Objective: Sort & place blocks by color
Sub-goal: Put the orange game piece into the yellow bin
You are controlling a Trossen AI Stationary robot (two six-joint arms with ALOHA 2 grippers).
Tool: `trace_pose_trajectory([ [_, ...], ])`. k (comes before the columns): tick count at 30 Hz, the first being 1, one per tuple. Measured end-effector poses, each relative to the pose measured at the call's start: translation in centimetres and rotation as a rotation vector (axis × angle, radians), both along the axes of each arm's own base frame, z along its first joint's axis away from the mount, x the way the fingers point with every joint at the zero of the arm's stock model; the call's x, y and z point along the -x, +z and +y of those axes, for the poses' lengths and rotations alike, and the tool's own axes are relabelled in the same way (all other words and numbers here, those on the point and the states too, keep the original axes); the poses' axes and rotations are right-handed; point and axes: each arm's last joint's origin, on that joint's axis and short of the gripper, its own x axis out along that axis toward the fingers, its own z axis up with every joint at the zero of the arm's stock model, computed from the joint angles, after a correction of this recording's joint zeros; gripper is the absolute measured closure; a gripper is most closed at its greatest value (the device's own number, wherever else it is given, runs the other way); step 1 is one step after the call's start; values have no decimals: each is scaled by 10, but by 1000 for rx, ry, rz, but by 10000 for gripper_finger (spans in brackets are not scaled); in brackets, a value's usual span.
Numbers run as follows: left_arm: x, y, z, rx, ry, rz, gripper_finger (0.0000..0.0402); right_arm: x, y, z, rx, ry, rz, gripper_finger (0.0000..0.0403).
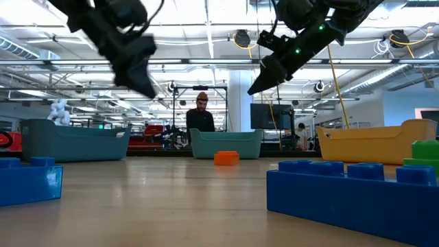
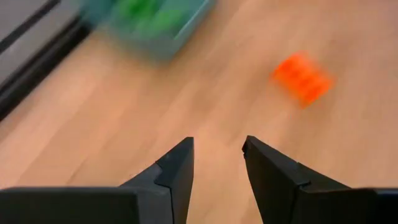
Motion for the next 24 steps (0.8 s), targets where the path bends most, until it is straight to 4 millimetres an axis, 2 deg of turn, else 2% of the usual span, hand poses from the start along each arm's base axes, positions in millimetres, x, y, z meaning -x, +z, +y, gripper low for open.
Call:
trace_pose_trajectory([
  [3,-12,7,-4,0,9,-125,256,3,-4,1,-41,-24,34,161],
  [6,-26,1,-8,2,68,-150,256,7,-9,2,-86,-46,73,161],
  [11,-45,-21,-20,-21,-26,-70,256,1,-1,12,-153,149,132,161],
  [16,-46,-18,-23,-81,-92,-75,256,-19,3,28,-126,321,258,161],
  [20,-44,-6,-24,-154,-140,-121,256,-44,-11,37,-131,459,347,161],
  [24,-42,-8,-22,-176,-161,-91,256,-63,-29,36,-141,499,413,161],
])
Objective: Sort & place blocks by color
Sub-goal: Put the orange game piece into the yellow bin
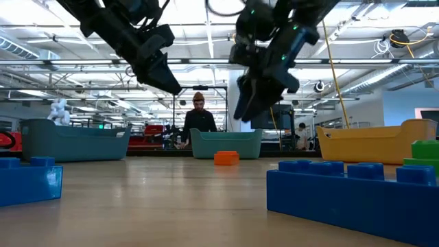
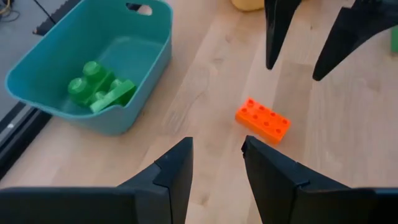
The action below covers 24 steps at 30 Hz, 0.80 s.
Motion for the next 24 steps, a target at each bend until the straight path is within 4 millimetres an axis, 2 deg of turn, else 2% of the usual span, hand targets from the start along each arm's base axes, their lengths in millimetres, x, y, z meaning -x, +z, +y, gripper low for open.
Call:
trace_pose_trajectory([
  [5,1,-1,2,-12,-4,19,256,-16,-13,-4,-16,36,63,161],
  [11,2,-2,2,-15,-10,30,256,-32,-19,-7,-35,97,59,161],
  [21,3,-3,2,-6,-8,48,256,-41,-48,-11,-28,123,124,161],
  [24,3,-3,2,1,-2,45,256,-42,-50,-11,-25,124,117,161],
])
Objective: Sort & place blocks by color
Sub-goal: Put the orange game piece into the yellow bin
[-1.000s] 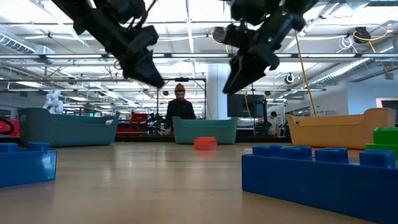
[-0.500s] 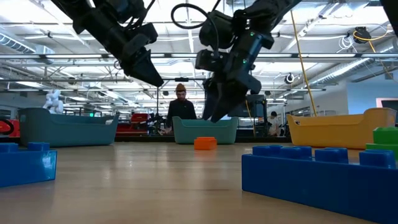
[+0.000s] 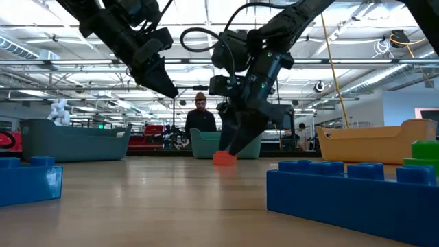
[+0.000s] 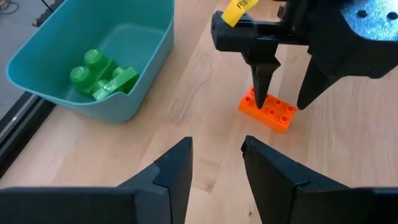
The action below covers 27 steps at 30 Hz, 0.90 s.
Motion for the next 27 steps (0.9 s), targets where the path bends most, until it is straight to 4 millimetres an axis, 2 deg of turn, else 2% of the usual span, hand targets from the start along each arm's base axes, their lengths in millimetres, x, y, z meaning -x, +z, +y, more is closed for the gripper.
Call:
trace_pose_trajectory([
  [7,0,0,-1,17,13,-6,256,5,-10,-2,-18,-34,32,161],
  [12,-1,0,-4,32,13,-10,256,27,-24,0,-102,-188,178,161],
  [16,-1,0,-6,31,4,-9,256,42,-21,6,-140,-275,249,161],
  [19,-1,0,-6,32,3,-8,256,49,-11,12,-141,-279,241,161],
  [22,-1,-1,-6,32,3,-7,256,55,9,17,-140,-281,207,161],
  [27,-1,-1,-7,33,2,-2,256,65,46,13,-124,-462,84,161],
])
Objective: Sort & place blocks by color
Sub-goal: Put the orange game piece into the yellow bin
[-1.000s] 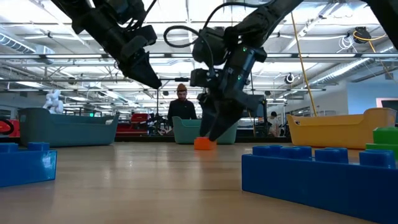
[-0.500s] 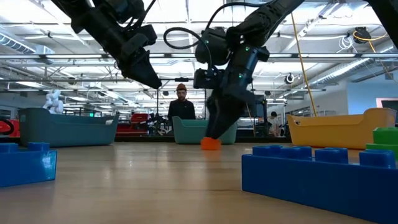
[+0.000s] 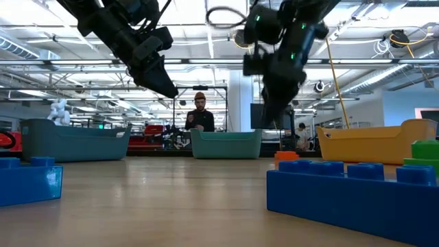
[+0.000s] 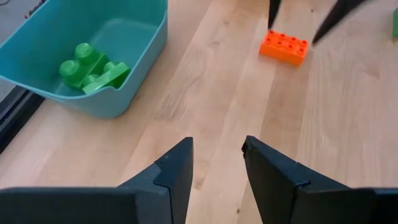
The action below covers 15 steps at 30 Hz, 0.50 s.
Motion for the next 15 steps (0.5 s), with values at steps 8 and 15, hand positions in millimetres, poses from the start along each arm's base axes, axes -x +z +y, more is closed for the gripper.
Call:
trace_pose_trajectory([
  [8,0,1,0,-4,-1,-6,256,14,-1,-2,-64,-370,94,161],
  [15,-1,2,2,7,57,-29,256,11,-10,-3,-226,-772,84,161],
])
